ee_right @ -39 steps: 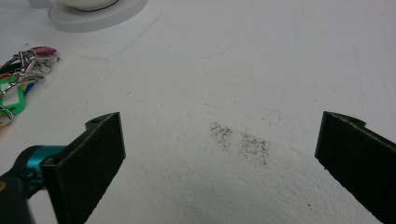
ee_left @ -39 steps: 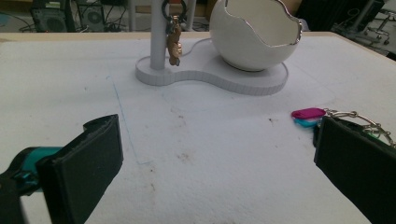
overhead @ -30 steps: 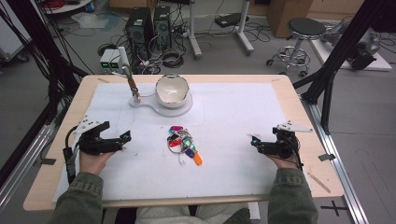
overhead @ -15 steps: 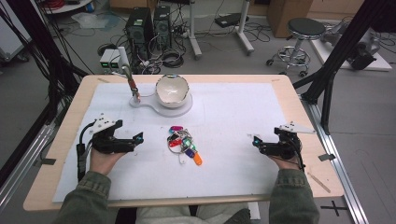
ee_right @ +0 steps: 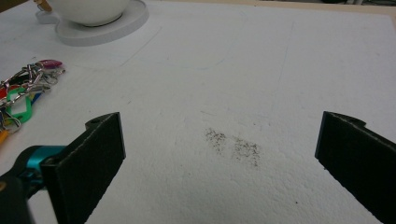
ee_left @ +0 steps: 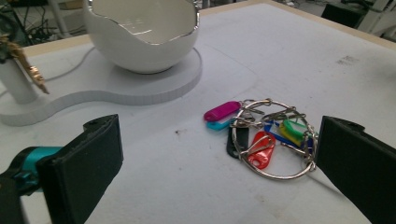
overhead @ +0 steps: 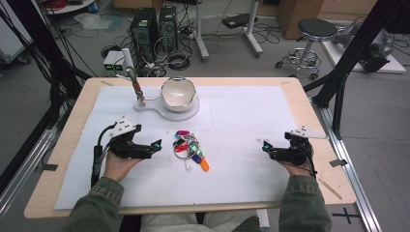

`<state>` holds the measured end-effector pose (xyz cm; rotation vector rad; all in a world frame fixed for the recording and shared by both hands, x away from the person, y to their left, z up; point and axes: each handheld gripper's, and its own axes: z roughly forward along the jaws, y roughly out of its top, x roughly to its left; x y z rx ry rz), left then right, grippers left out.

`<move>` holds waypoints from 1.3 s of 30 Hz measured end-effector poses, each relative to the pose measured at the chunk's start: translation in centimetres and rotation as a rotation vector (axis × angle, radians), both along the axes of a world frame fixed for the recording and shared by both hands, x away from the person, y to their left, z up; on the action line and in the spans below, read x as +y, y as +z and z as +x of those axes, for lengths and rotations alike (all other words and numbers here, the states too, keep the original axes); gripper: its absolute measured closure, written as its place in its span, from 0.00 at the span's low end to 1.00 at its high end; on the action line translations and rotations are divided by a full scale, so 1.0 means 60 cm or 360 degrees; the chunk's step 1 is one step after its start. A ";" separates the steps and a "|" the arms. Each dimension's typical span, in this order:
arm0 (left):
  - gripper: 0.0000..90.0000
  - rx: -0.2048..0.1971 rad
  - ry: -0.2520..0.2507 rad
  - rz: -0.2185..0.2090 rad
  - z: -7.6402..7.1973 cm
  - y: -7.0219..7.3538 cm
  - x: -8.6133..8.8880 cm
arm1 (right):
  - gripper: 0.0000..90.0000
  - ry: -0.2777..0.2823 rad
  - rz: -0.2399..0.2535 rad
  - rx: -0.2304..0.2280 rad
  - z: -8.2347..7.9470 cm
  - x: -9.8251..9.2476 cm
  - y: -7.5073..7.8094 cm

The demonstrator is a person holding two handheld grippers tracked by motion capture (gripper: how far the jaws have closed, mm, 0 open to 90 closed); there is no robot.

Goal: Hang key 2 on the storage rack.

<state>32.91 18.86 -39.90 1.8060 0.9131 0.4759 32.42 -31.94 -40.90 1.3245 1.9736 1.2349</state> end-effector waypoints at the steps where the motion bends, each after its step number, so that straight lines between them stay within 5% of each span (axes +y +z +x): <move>1: 0.02 0.0003 -0.0010 0.0005 0.000 0.000 -0.004 | 0.01 -0.0001 0.0001 0.0004 -0.001 0.000 0.000; 19: 0.02 0.0110 -0.0185 0.0096 0.007 -0.024 -0.087 | 0.01 -0.0020 -0.0002 -0.0011 -0.006 -0.006 0.001; 39: 0.07 0.0325 -0.0344 0.0235 0.028 -0.065 -0.162 | 0.01 -0.0021 -0.0003 -0.0013 -0.010 -0.008 0.002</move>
